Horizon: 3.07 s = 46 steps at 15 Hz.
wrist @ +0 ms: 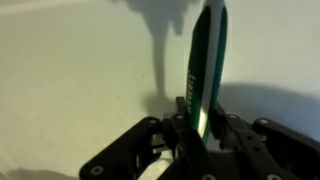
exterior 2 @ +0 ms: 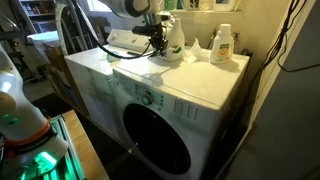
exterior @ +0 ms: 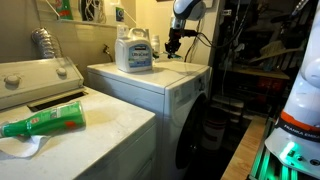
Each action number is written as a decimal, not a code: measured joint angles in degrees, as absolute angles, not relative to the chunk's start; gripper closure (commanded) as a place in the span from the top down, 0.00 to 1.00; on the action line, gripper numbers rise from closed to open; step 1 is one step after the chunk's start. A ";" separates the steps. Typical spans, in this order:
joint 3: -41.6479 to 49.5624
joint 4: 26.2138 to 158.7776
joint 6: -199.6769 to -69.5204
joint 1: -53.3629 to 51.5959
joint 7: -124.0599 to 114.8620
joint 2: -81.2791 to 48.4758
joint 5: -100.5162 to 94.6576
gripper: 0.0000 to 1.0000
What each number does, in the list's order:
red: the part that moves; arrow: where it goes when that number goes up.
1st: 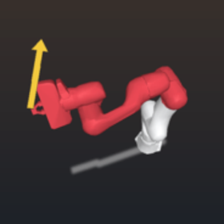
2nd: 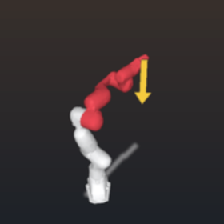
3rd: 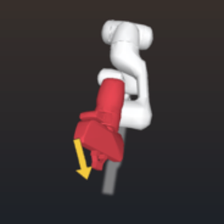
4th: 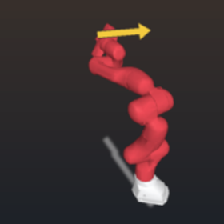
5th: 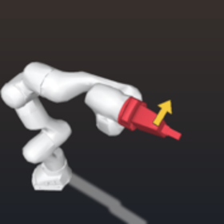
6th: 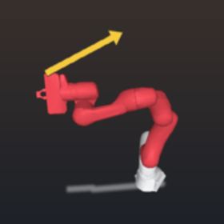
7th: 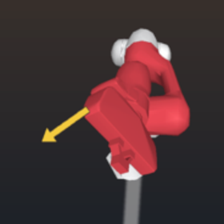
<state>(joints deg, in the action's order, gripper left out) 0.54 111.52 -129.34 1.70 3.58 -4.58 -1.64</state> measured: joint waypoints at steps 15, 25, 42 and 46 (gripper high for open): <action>-3.93 127.39 -98.08 -5.94 16.59 26.21 -5.94 0.06; -6.21 125.85 -103.91 -16.90 34.38 16.24 4.62 0.25; -11.93 113.87 -104.83 -17.27 34.43 -2.79 -1.11 0.06; -12.91 104.71 -104.83 -17.35 28.26 -10.87 -9.43 0.06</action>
<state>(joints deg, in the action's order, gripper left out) -12.91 104.71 -104.83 -17.35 28.26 -10.87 -9.43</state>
